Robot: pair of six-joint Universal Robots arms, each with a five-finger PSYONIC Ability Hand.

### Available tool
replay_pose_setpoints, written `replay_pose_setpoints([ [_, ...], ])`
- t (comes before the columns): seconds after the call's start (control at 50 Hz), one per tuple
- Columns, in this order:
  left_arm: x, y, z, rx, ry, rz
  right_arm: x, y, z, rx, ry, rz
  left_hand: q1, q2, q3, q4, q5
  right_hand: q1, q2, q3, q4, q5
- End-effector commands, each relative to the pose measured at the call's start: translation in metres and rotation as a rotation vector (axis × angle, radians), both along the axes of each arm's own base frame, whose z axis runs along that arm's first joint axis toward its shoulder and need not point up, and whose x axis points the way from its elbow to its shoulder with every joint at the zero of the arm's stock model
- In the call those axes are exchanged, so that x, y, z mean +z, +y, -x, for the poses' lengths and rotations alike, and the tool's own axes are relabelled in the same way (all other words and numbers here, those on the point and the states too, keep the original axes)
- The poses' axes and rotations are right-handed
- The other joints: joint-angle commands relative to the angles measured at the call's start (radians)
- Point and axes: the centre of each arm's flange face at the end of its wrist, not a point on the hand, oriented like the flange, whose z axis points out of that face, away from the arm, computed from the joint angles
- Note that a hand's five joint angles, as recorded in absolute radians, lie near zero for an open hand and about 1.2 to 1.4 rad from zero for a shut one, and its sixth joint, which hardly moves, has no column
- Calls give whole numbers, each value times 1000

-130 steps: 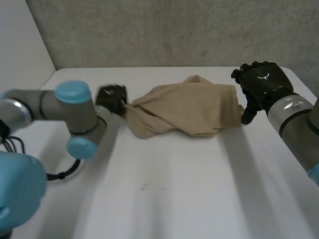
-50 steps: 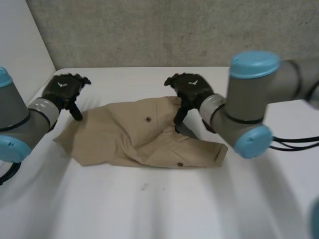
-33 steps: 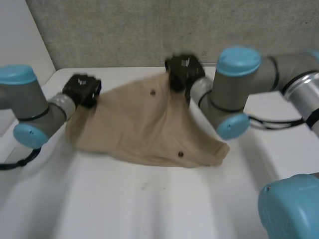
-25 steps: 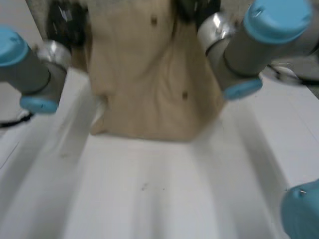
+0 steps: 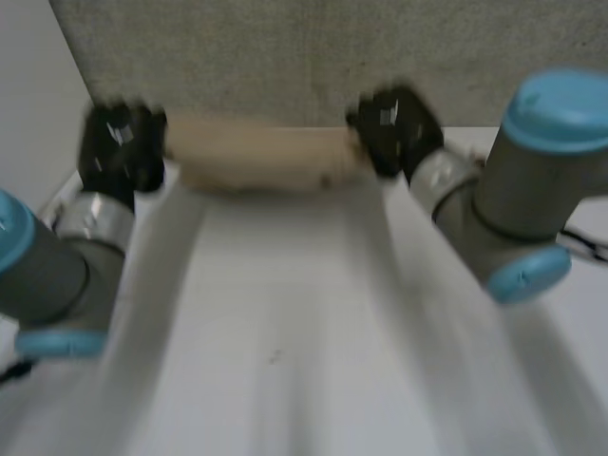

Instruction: Fold the shorts.

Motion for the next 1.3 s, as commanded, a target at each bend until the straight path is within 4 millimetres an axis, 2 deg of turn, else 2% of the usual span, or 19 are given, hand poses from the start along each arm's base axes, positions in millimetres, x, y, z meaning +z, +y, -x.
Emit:
replay_pose_setpoints([
  [0.02,-77,63,10,-79,-222,-319,-90,31,24,-4,260,-244,252,201,205,197,259,425,223,223,208,241],
  [0.12,-87,94,3,-72,-393,-455,-107,46,38,-17,318,-333,252,201,205,197,259,425,223,223,208,241],
  [0.2,-82,121,-17,0,-514,-601,-91,73,59,-15,400,-434,252,201,205,197,259,425,223,223,208,241],
  [0.3,-70,179,-30,-43,-647,-737,-80,124,88,51,598,-605,252,201,205,197,259,425,223,223,208,241],
  [0.36,-67,197,-29,-98,-670,-724,-80,148,100,110,731,-657,252,201,205,197,259,425,223,223,208,241],
  [0.4,-66,211,-26,-144,-687,-704,-79,155,103,130,764,-663,252,201,205,197,259,425,223,223,208,241],
  [0.48,-64,215,-19,-176,-691,-672,-78,148,100,110,717,-620,252,201,205,197,259,425,223,223,208,241],
  [0.6,-63,181,2,-150,-650,-606,-74,114,92,0,520,-535,247,195,200,192,254,425,223,223,208,241],
  [0.68,-57,142,16,-97,-559,-515,-84,91,86,-47,427,-497,188,137,141,133,195,425,223,223,208,241],
  [0.7,-56,122,23,-73,-519,-465,-86,86,85,-55,413,-488,176,125,130,121,183,425,223,223,208,241],
  [0.76,-60,92,36,-46,-477,-395,-89,70,81,-92,377,-436,182,131,135,127,189,425,223,223,208,241],
  [0.78,-61,74,46,-36,-459,-337,-89,66,81,-109,369,-419,179,128,132,124,186,425,223,223,208,241],
  [0.92,-75,10,91,-51,-483,-98,-90,24,81,-261,302,-238,179,128,132,124,186,425,223,223,208,241],
  [1.0,-93,-15,107,-108,-520,-6,-105,4,75,-292,279,-189,173,122,127,118,180,425,223,223,208,241],
  [1.14,-122,-35,130,-146,-499,99,-139,-12,71,-341,328,-213,109,57,62,54,116,425,223,223,208,241],
  [1.22,-135,-46,135,-128,-479,135,-144,-25,67,-370,302,-173,-46,-98,-93,-101,-39,425,223,223,208,241],
  [1.24,-138,-52,136,-111,-470,147,-144,-27,66,-373,296,-164,-233,-284,-280,-288,-226,425,223,223,208,241],
  [1.28,-138,-54,138,-103,-462,159,-143,-30,65,-378,282,-143,-524,-575,-571,-579,-517,67,-134,-135,-150,-117],
  [1.3,-137,-54,138,-99,-457,164,-141,-32,65,-388,272,-131,-700,-751,-747,-755,-693,-642,-843,-843,-858,-826],
])
